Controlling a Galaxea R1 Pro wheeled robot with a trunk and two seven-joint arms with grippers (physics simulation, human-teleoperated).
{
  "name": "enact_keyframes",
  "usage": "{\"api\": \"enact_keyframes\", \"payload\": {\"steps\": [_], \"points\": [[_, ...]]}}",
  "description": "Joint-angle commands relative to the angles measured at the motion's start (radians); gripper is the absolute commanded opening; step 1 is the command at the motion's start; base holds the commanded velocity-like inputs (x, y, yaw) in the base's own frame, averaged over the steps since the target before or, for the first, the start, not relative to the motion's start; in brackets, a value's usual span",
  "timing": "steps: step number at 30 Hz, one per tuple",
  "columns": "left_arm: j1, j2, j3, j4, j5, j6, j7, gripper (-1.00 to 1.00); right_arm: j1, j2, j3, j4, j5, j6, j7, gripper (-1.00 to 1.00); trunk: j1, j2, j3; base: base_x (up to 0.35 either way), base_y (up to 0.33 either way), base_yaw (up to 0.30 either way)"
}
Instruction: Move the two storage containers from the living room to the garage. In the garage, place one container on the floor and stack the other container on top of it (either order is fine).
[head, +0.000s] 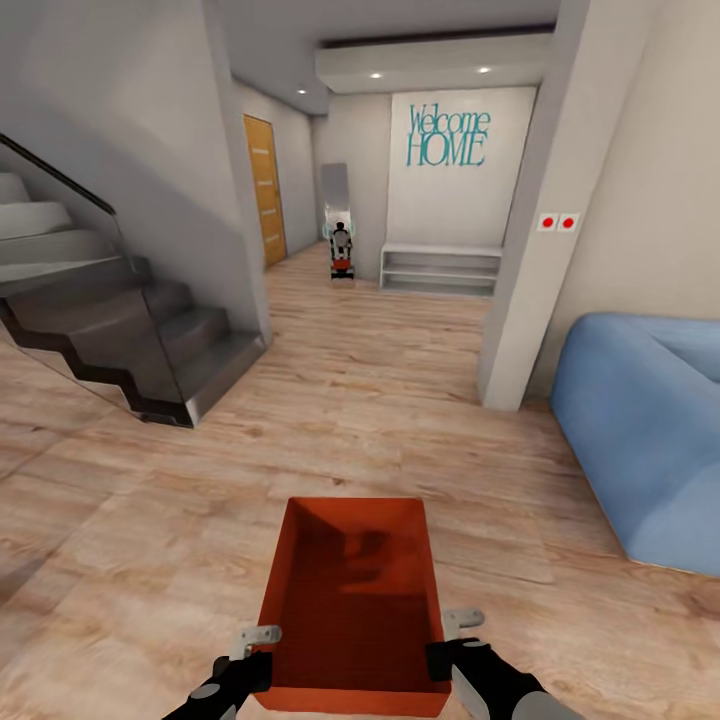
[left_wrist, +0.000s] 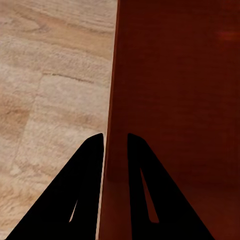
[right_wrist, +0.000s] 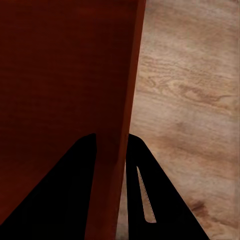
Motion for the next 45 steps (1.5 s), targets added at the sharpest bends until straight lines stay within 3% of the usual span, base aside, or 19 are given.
{"api": "enact_keyframes", "payload": {"steps": [1, 45], "points": [[-0.001, 0.001, -0.001, 0.001, 0.008, -0.004, 0.008, -1.0, 0.0, -0.008, 0.002, -0.003, 0.02, 0.008, -0.01, -1.0, 0.001, 0.0, -0.001, 0.343, 0.0, 0.0], [-0.001, 0.001, -0.001, 0.001, 0.008, -0.004, 0.008, -1.0, 0.0, -0.008, 0.002, -0.003, 0.02, 0.008, -0.01, -1.0, 0.001, 0.0, -0.001, 0.343, 0.0, 0.0]]}}
